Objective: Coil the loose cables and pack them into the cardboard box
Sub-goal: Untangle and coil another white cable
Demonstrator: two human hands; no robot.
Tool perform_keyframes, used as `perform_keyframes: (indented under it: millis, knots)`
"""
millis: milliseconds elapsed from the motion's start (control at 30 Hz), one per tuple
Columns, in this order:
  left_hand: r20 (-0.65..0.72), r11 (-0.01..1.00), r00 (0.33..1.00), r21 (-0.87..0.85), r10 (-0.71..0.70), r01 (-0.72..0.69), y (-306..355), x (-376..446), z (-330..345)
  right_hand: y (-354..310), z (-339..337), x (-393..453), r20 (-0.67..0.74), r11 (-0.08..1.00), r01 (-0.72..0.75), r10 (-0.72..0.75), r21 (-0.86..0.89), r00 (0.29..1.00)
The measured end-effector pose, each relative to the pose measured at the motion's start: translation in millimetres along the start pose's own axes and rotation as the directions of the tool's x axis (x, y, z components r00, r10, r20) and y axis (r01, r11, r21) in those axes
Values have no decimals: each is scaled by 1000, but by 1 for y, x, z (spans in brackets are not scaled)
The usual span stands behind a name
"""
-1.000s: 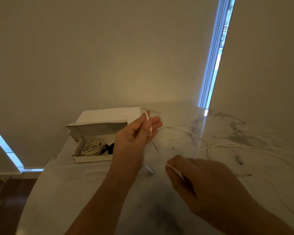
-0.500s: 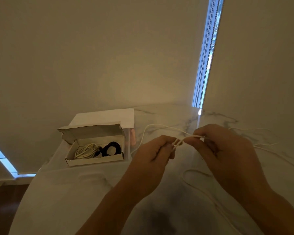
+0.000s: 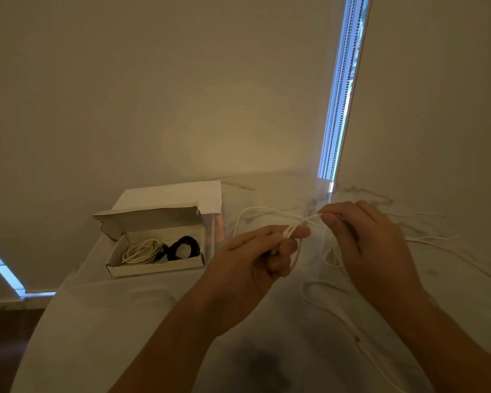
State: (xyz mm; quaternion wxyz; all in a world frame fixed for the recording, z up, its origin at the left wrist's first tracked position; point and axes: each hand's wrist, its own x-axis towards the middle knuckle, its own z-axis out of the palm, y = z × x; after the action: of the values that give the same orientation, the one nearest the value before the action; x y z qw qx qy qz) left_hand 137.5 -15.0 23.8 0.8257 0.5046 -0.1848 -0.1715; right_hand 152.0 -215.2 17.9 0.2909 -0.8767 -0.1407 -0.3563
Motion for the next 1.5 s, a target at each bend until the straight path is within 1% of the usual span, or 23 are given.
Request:
perform_keyframes:
  millis: [100, 167, 233, 333, 433, 500, 600, 700, 800, 900, 1033, 1167, 1233, 1300, 1333, 1367, 1400, 1433, 1500]
  knots:
    - [16, 984, 999, -177, 37, -34, 2, -1, -2, -4, 9, -3, 72, 996, -50, 45, 73, 996]
    - [-4, 963, 998, -264, 57, -56, 3, -2, -5, -14, 15, -7, 143, 987, -75, 55, 139, 988]
    - [-65, 938, 996, -337, 66, -84, 4, 0, -10, -21, 21, -13, 211, 985, -81, 47, 153, 976]
    - [-163, 899, 982, -411, 95, -155, 7, 3, -18, -25, 27, -19, 335, 987, -103, 56, 126, 941]
    - [-222, 884, 968, -419, 120, -206, 10, 3, -20, -30, 30, -24, 399, 995, -44, 5, 91, 917]
    - [-252, 880, 959, -417, 129, -228, 11, 2, -20, -35, 29, -26, 423, 998, 8, -32, 60, 906]
    - [-300, 860, 941, -427, 155, -278, 16, 2, -25, -40, 24, -29, 453, 998, 42, -59, 47, 890]
    - [-376, 831, 904, -421, 206, -364, 25, 2, -34, -43, 22, -31, 496, 995, 88, -98, 43, 863]
    - [-453, 811, 857, -389, 244, -437, 31, 1, -41, -49, 22, -36, 534, 988, 136, -157, 78, 831]
    - [-513, 813, 822, -350, 250, -466, 32, 1, -45, -58, 21, -40, 573, 970, 202, -242, 135, 783]
    - [-559, 863, 796, -260, 231, -433, 28, 5, -42, -69, 17, -43, 559, 949, 267, -316, 171, 767]
    - [-553, 890, 801, -214, 230, -403, 21, 8, -39, -74, 12, -42, 539, 934, 315, -355, 168, 764]
    - [-551, 920, 797, -127, 246, -371, 17, 9, -36, -76, 8, -40, 525, 933, 316, -359, 174, 772]
    - [-532, 946, 795, 40, 292, -321, 13, 9, -34, -78, 4, -37, 495, 930, 324, -366, 173, 788]
    - [-508, 945, 797, 172, 328, -279, 10, 8, -33, -78, 2, -36, 470, 932, 322, -363, 168, 805]
    - [-471, 916, 801, 331, 368, -226, 9, 7, -31, -78, 1, -34, 439, 935, 316, -355, 163, 825]
    - [-422, 864, 816, 473, 396, -174, 7, 5, -30, -78, -2, -33, 405, 939, 307, -344, 155, 847]
    - [-373, 805, 834, 577, 406, -134, 6, 4, -27, -77, -4, -31, 372, 944, 296, -329, 144, 868]
    - [-283, 725, 879, 682, 384, -97, 3, 1, -22, -73, -7, -30, 303, 957, 260, -287, 126, 909]
